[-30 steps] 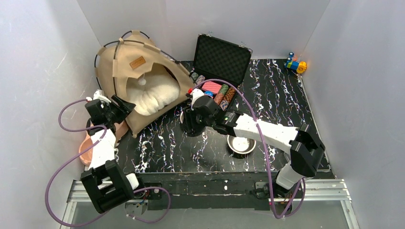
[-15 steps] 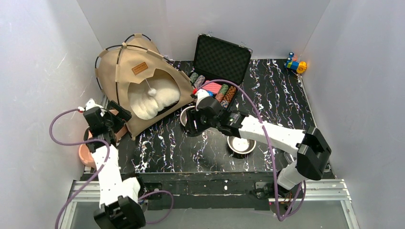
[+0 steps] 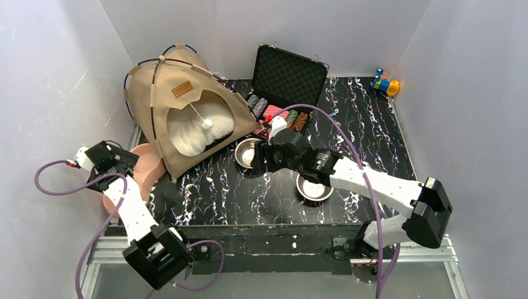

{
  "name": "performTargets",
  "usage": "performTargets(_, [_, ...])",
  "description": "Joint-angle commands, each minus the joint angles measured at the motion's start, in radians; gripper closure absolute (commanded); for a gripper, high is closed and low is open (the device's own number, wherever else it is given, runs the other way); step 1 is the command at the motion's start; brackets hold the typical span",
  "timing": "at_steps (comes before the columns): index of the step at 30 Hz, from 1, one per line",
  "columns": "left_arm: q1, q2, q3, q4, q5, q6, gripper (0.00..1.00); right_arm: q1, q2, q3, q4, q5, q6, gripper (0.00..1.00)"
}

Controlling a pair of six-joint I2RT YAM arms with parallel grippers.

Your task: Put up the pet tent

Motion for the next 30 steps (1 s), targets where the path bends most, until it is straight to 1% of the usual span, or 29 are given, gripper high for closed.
performTargets(1, [0.005,0.094,0.037,0.087,-0.133,-0.043,0.02,-0.008,-0.047,0.011,0.022,0.034,-0.006,0.32])
performTargets(4, [0.005,0.188,0.039,0.127,-0.155,-0.048,0.02,-0.008,-0.044,0.028,0.014,0.030,-0.005,0.33])
performTargets(9, [0.005,0.297,0.006,0.184,-0.129,-0.058,0.12,-0.008,-0.023,0.050,0.012,0.008,0.006,0.33])
performTargets(13, [0.003,0.357,0.000,0.217,-0.109,-0.045,0.24,-0.008,-0.003,0.066,0.015,-0.016,0.014,0.33])
performTargets(17, [-0.009,0.428,0.006,0.225,-0.116,-0.033,0.30,-0.008,0.010,0.072,0.024,-0.034,0.023,0.34])
performTargets(22, [-0.056,0.515,0.021,0.226,-0.141,-0.009,0.32,-0.007,0.006,0.069,0.035,-0.050,0.033,0.34])
performTargets(25, [-0.079,0.531,0.026,0.220,-0.152,-0.004,0.34,-0.008,-0.001,0.065,0.036,-0.048,0.034,0.34])
performTargets(27, [-0.089,0.530,0.022,0.220,-0.156,-0.006,0.41,-0.008,-0.005,0.063,0.036,-0.043,0.032,0.34])
performTargets(28, [-0.091,0.530,0.020,0.219,-0.156,-0.008,0.48,-0.008,-0.006,0.062,0.036,-0.041,0.032,0.34])
performTargets(30, [-0.099,0.529,0.022,0.209,-0.161,-0.008,0.66,-0.008,-0.006,0.060,0.036,-0.038,0.032,0.34])
